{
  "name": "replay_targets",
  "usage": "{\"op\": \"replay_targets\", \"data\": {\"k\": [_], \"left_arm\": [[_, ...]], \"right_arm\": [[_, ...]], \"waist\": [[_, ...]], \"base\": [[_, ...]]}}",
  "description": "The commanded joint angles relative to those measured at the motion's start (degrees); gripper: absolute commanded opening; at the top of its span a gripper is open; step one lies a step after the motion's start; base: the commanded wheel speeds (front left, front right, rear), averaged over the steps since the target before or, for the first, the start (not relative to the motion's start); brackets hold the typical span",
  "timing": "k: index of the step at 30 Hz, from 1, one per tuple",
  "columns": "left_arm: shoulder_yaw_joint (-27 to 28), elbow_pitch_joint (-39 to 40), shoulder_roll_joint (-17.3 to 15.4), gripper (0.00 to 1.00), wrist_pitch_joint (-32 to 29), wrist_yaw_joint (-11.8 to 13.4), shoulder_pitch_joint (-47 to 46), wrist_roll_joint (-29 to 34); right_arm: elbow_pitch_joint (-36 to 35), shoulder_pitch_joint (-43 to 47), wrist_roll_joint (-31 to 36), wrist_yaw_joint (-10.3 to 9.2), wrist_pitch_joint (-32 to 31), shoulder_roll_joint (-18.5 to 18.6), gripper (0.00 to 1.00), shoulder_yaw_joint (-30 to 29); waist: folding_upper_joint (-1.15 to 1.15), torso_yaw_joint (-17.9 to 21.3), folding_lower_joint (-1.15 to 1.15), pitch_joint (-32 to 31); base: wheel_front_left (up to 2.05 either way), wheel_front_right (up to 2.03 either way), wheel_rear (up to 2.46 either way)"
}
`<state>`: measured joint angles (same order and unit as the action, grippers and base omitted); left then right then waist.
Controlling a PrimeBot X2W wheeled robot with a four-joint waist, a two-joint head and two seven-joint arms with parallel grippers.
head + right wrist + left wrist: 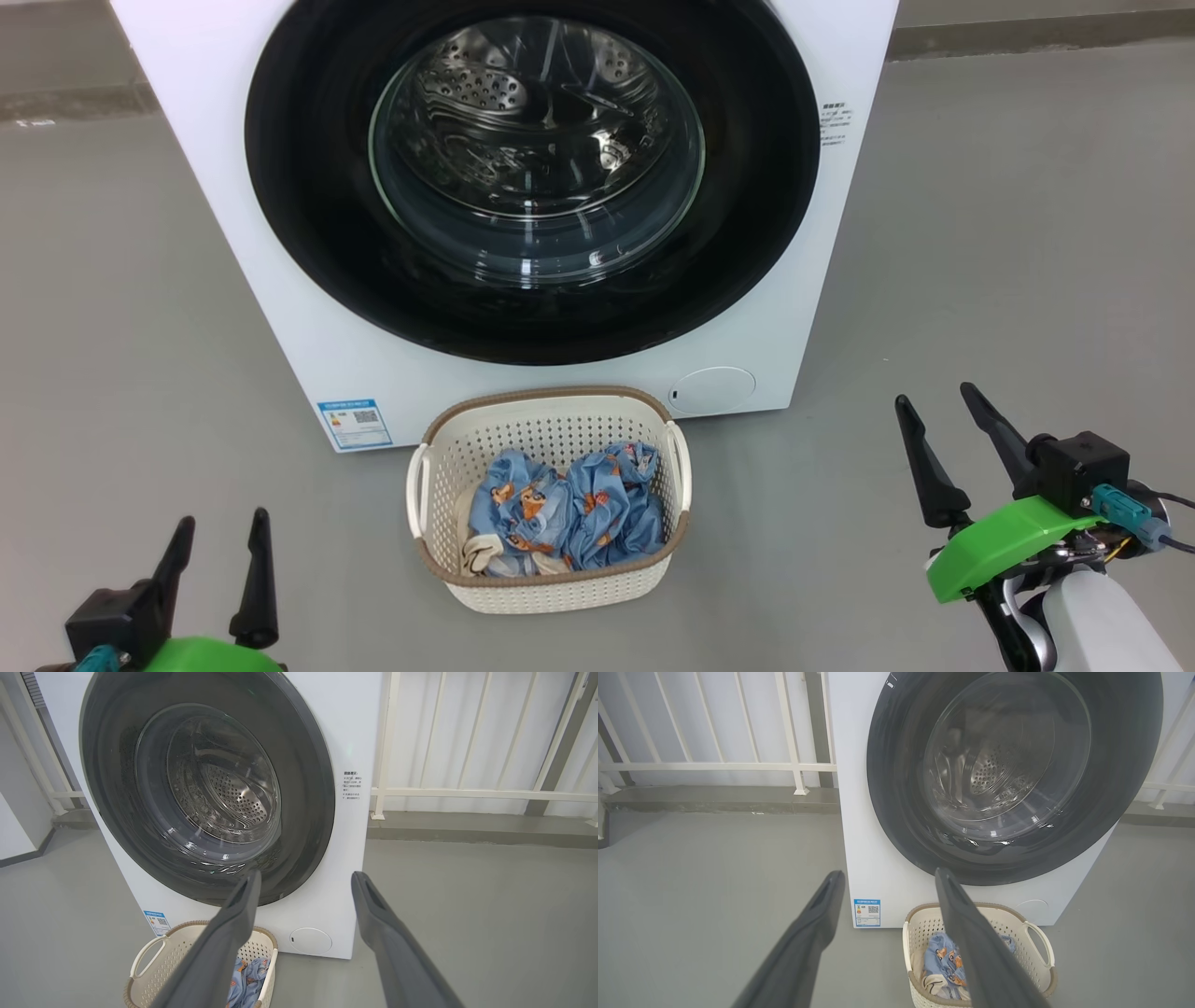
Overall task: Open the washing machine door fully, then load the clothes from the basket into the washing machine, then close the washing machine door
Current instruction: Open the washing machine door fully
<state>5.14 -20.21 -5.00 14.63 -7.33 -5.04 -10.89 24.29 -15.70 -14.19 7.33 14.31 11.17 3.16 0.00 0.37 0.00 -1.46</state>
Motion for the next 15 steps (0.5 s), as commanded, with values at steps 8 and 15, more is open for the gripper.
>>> {"op": "replay_targets", "data": {"k": [8, 15], "left_arm": [[1.4, 0.6, -1.5, 1.0, 0.4, -0.1, -2.9, -0.1], [1.3, 0.1, -1.7, 1.0, 0.4, -0.1, -3.2, -0.7]], "right_arm": [[-1.2, -2.1, 0.3, 0.16, 0.7, 0.6, 1.0, 0.9], [-1.3, -1.8, 0.5, 0.16, 0.7, 0.1, 1.0, 0.9]], "waist": [[0.0, -0.4, 0.0, 0.1], [0.0, -0.5, 0.0, 0.3]], "base": [[0.71, 0.71, -1.42], [1.19, 1.19, -2.39]]}}
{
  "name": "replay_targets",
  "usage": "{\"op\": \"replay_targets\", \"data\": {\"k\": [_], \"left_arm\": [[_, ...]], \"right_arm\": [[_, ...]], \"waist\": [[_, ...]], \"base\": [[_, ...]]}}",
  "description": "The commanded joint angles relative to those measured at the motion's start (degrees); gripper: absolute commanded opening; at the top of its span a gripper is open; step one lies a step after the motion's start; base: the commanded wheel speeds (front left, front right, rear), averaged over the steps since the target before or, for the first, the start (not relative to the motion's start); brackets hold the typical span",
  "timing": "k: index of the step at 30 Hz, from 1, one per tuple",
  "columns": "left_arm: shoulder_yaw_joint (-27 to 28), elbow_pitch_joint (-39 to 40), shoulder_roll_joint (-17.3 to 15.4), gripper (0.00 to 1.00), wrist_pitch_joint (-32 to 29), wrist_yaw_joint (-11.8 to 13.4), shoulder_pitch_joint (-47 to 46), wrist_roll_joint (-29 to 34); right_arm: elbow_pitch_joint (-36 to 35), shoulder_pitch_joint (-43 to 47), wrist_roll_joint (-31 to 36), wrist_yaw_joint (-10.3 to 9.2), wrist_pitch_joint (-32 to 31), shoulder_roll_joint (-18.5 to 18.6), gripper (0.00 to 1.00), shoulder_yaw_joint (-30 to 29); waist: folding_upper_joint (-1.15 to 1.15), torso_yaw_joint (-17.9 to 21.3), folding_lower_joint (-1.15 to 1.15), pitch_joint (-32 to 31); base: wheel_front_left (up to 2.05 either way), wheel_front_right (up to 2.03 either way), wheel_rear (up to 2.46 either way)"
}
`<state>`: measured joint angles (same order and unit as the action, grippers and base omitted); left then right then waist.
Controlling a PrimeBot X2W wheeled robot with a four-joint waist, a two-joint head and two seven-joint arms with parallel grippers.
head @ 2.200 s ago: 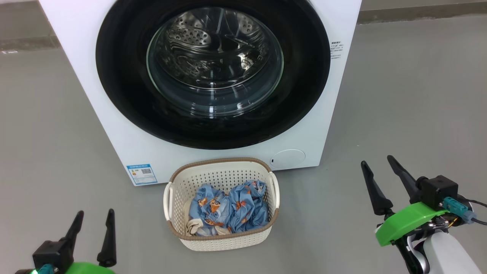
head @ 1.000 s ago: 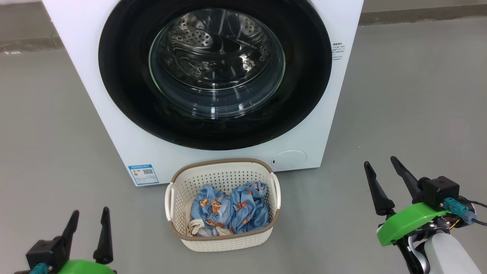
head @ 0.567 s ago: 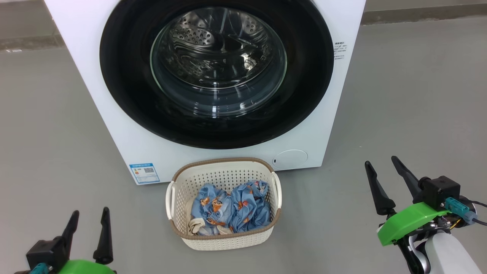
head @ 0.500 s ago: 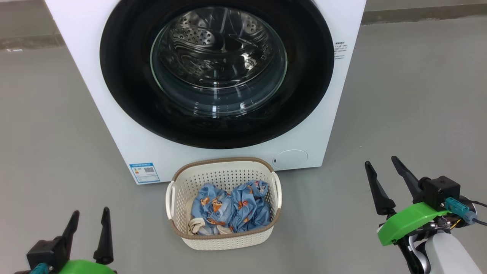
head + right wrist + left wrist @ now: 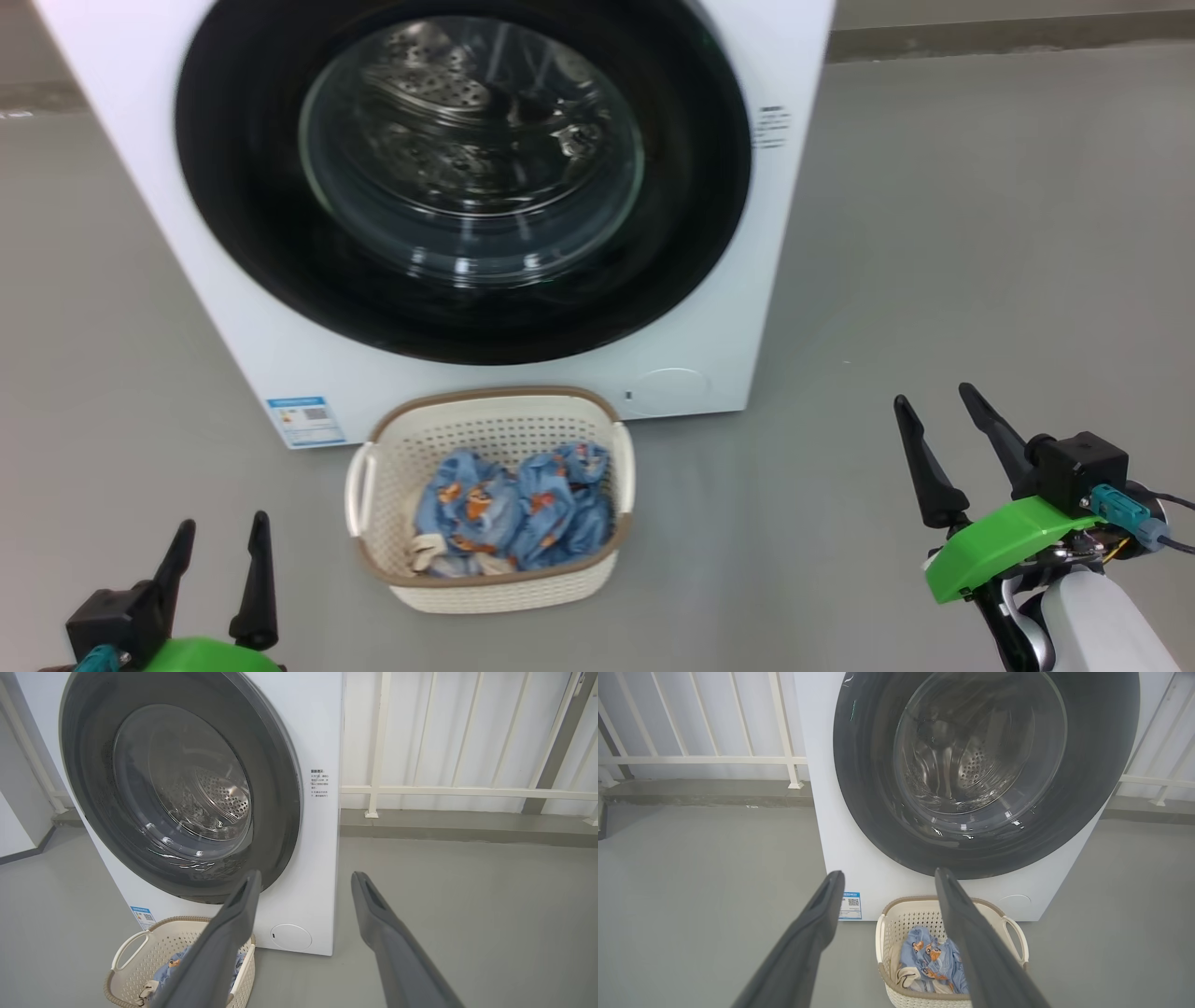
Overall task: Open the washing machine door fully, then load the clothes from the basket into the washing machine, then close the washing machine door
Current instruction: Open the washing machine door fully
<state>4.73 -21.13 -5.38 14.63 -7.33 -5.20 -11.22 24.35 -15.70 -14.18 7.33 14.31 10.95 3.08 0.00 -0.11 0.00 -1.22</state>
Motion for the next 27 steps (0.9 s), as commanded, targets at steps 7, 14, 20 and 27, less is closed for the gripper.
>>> {"op": "replay_targets", "data": {"k": [7, 14, 20, 27], "left_arm": [[2.7, 1.9, -1.2, 1.0, 0.4, -0.1, -3.4, -0.9], [2.6, 3.1, -0.9, 1.0, 0.4, -0.1, -3.3, -1.2], [2.0, 4.4, -1.1, 1.0, 0.4, -0.1, -2.9, -1.6], [1.8, 5.2, -1.2, 1.0, 0.4, -0.2, -2.2, -1.4]], "right_arm": [[-1.6, -1.8, 0.3, 0.16, 0.7, 0.1, 1.0, 0.5], [-1.9, -1.8, 0.2, 0.16, 0.7, 0.0, 1.0, 0.4], [-1.8, -2.0, -0.1, 0.16, 0.7, 0.2, 1.0, 0.6], [-1.9, -1.9, -0.3, 0.16, 0.7, 0.3, 1.0, 0.9]], "waist": [[0.0, 0.0, 0.0, 0.5], [0.0, -0.1, 0.0, 0.9], [0.0, 0.0, 0.0, 1.0], [0.0, 0.0, 0.0, 0.9]], "base": [[1.16, 1.16, -2.31], [0.68, 0.68, -1.36], [0.23, 0.23, -0.46], [0.0, 0.0, 0.0]]}}
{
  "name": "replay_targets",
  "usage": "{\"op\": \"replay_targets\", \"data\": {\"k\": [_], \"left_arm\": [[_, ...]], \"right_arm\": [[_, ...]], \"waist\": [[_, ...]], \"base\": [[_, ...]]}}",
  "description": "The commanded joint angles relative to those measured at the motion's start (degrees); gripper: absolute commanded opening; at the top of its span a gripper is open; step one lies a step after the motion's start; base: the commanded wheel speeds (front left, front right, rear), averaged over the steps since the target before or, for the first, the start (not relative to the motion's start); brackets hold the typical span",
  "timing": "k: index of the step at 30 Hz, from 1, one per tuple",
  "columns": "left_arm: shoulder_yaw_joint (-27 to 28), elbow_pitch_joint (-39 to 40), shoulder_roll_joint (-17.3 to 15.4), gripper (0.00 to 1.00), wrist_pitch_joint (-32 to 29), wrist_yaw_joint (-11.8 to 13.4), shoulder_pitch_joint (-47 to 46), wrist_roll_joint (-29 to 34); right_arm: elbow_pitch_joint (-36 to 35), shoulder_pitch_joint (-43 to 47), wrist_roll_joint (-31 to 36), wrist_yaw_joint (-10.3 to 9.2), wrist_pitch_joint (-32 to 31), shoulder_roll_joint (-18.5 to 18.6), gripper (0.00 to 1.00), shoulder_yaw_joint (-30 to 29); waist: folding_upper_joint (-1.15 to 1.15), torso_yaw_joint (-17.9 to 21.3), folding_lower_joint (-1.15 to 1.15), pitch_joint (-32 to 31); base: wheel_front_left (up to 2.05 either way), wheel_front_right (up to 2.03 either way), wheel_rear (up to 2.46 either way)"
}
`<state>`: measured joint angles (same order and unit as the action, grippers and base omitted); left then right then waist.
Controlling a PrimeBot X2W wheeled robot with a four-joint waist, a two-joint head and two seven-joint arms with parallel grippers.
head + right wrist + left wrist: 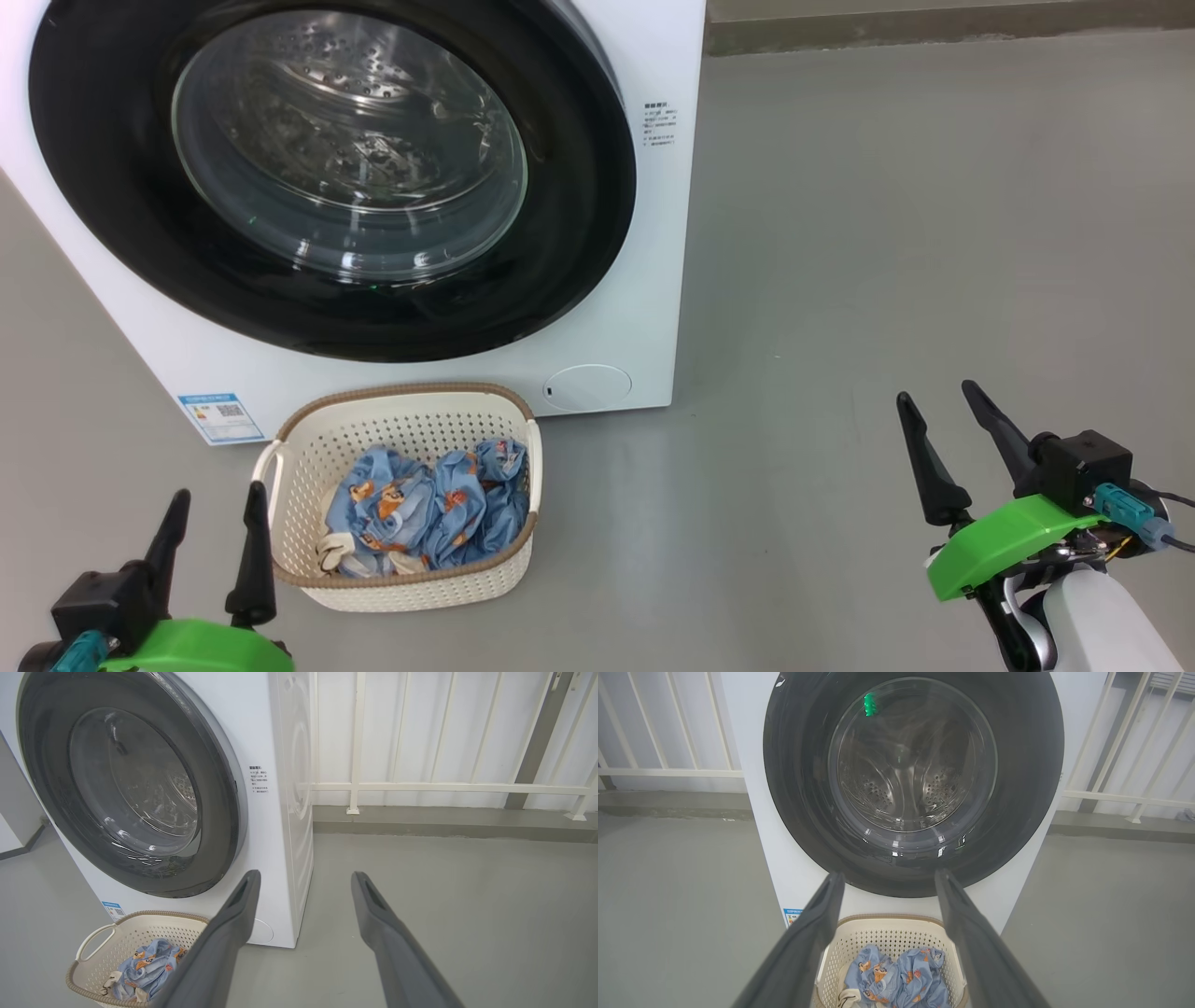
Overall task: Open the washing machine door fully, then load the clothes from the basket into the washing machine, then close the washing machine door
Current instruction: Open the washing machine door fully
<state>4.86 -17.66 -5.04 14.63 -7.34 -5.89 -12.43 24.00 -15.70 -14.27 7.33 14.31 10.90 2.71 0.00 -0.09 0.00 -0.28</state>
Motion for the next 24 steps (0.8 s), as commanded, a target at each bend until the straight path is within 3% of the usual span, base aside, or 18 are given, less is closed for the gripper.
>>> {"op": "replay_targets", "data": {"k": [1, 24], "left_arm": [[1.7, 1.8, -1.5, 1.0, 0.4, -0.1, -1.5, -0.1], [1.5, 3.5, -0.5, 1.0, 0.4, -0.1, -0.7, 2.1]], "right_arm": [[-1.5, -1.9, -0.2, 0.16, 0.7, 0.4, 1.0, 1.3], [-1.7, -1.7, 0.1, 0.16, 0.7, 0.3, 1.0, 0.8]], "waist": [[0.0, 0.0, 0.0, 0.0], [0.0, -0.8, 0.0, 0.5]], "base": [[0.0, 0.0, 0.0], [0.0, 0.0, 0.0]]}}
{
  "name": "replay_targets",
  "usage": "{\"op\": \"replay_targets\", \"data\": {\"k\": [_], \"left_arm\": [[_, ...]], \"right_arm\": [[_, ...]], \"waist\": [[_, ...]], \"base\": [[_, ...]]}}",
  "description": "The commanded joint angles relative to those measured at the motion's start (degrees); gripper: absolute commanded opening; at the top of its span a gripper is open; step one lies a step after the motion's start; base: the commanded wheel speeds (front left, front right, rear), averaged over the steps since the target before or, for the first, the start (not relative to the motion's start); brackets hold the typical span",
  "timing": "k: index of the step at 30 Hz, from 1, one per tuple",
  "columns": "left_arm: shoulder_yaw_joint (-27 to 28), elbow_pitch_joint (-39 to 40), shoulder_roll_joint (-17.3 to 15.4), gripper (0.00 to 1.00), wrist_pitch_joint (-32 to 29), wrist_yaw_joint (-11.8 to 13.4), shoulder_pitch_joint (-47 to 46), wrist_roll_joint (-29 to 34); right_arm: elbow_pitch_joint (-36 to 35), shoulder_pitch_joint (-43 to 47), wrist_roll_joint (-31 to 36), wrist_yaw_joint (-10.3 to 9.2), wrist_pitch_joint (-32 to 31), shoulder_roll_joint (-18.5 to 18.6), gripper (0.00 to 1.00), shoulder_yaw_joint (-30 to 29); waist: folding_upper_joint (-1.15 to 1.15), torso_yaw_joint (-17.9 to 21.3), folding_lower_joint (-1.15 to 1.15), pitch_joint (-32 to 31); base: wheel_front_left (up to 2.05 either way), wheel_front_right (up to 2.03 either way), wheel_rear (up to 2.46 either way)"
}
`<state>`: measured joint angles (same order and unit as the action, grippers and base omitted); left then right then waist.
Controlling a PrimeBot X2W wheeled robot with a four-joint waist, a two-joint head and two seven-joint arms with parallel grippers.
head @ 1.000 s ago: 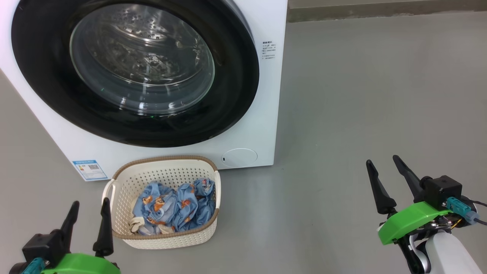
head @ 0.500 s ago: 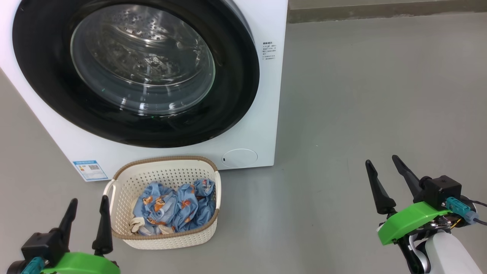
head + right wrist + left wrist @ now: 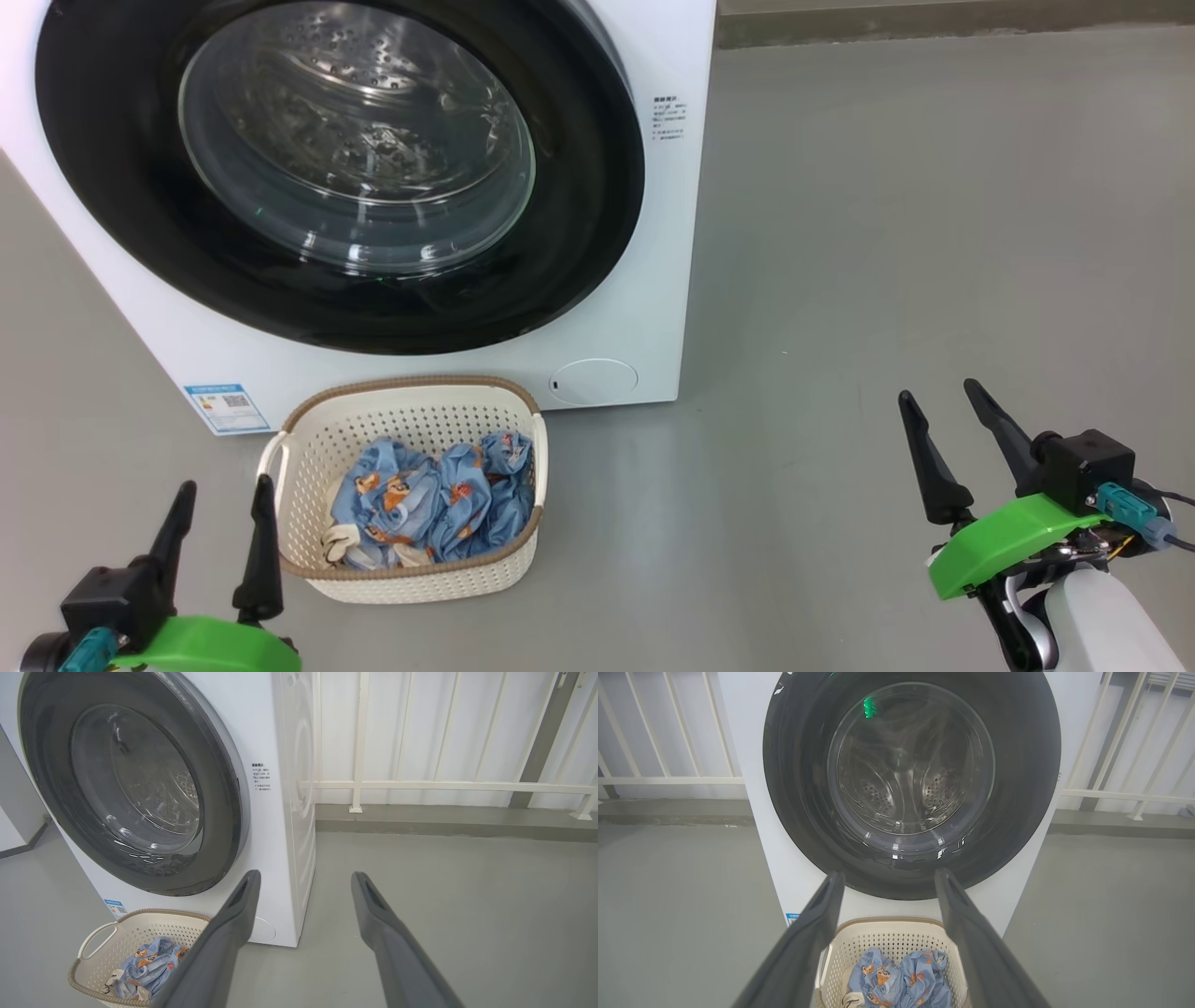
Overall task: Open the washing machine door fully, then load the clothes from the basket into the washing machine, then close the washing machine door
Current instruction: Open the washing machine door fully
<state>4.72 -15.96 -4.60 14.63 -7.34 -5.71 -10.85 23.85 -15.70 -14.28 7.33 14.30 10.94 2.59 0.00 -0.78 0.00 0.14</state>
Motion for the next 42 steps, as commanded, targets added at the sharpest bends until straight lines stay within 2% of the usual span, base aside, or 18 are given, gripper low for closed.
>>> {"op": "replay_targets", "data": {"k": [1, 16, 29, 33, 39, 40, 41, 42], "left_arm": [[1.5, 2.0, -0.9, 1.0, 0.4, -0.1, -0.8, 0.6], [-0.8, 5.8, 0.0, 1.0, 0.4, -0.1, 0.1, 1.4], [-4.1, 7.0, 0.8, 1.0, 0.4, -0.1, -0.7, 1.2], [-4.6, 7.2, 1.0, 1.0, 0.4, -0.1, -1.4, 0.8], [-5.2, 6.9, 1.2, 1.0, 0.4, -0.1, -3.0, 0.2], [-5.3, 6.9, 1.2, 1.0, 0.4, -0.1, -3.3, 0.1], [-5.3, 6.8, 1.2, 1.0, 0.4, -0.1, -3.6, 0.0], [-5.4, 6.8, 1.3, 1.0, 0.4, -0.1, -3.8, -0.1]], "right_arm": [[-1.5, -1.8, 0.1, 0.16, 0.7, 0.3, 1.0, 0.8], [-0.1, -8.6, -4.5, 0.16, 0.7, 1.3, 1.0, 1.1], [1.7, -23.5, -9.7, 0.16, 0.7, 4.6, 1.0, 0.9], [3.2, -28.8, -12.7, 0.16, 0.7, 4.8, 1.0, 0.1], [7.1, -35.8, -20.1, 0.16, 0.5, 3.1, 1.0, -3.0], [7.9, -36.8, -21.4, 0.16, 0.4, 2.8, 0.97, -3.7], [8.8, -37.7, -23.0, 0.16, 0.2, 2.4, 0.85, -4.6], [9.6, -38.6, -24.4, 0.16, 0.1, 2.1, 0.64, -5.3]], "waist": [[0.0, -0.2, 0.0, 0.1], [0.0, -2.2, 0.0, 1.8], [0.0, -5.8, 0.0, 5.2], [0.0, -6.8, 0.0, 6.8], [0.0, -8.5, 0.0, 9.5], [0.0, -8.7, 0.0, 9.9], [0.0, -9.0, 0.0, 10.3], [0.0, -9.3, 0.0, 10.8]], "base": [[0.0, 0.0, 0.0], [0.0, 0.0, 0.0], [0.0, 0.0, 0.0], [0.0, 0.0, 0.0], [0.0, 0.0, 0.0], [0.0, 0.0, 0.0], [0.0, 0.0, 0.0], [0.0, 0.0, 0.0]]}}
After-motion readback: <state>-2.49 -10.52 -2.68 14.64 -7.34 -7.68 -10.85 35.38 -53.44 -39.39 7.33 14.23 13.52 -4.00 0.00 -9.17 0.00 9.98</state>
